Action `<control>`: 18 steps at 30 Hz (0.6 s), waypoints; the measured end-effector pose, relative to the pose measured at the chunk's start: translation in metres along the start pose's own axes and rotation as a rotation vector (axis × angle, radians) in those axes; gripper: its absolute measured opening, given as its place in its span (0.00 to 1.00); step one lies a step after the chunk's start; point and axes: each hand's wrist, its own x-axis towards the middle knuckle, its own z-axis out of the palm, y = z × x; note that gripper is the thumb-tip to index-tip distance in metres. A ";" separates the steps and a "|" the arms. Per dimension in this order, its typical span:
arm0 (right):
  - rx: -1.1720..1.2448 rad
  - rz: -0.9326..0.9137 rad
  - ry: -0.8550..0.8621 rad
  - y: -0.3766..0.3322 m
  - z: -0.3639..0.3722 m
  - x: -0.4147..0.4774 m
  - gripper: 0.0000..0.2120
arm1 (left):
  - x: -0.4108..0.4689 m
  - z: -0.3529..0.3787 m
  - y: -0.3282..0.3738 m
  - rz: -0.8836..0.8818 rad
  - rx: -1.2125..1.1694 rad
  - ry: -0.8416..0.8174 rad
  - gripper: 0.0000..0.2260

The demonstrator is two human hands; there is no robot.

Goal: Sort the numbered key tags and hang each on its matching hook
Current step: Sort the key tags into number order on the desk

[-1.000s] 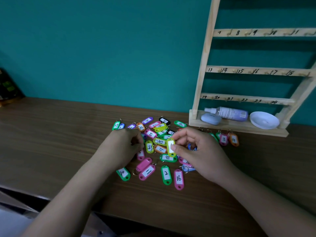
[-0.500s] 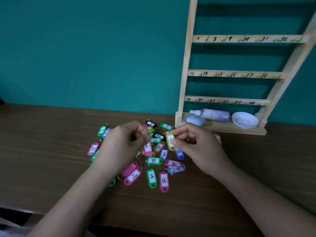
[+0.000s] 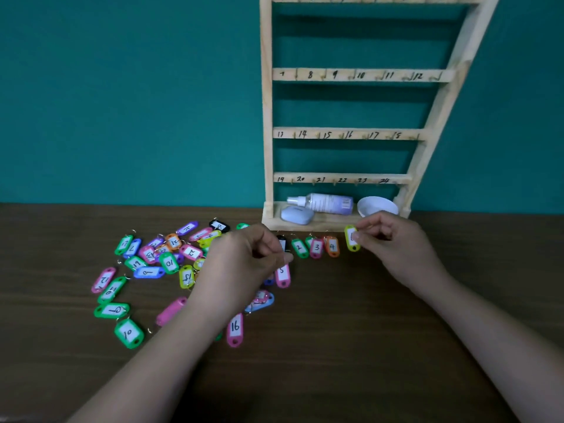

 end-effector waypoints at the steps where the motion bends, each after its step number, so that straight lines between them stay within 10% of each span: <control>1: -0.024 0.020 0.015 0.007 -0.005 0.001 0.07 | 0.001 0.005 0.003 0.004 0.004 -0.008 0.09; 18: -0.295 0.046 0.082 0.013 -0.012 -0.004 0.05 | 0.007 0.027 0.020 0.010 -0.009 -0.038 0.07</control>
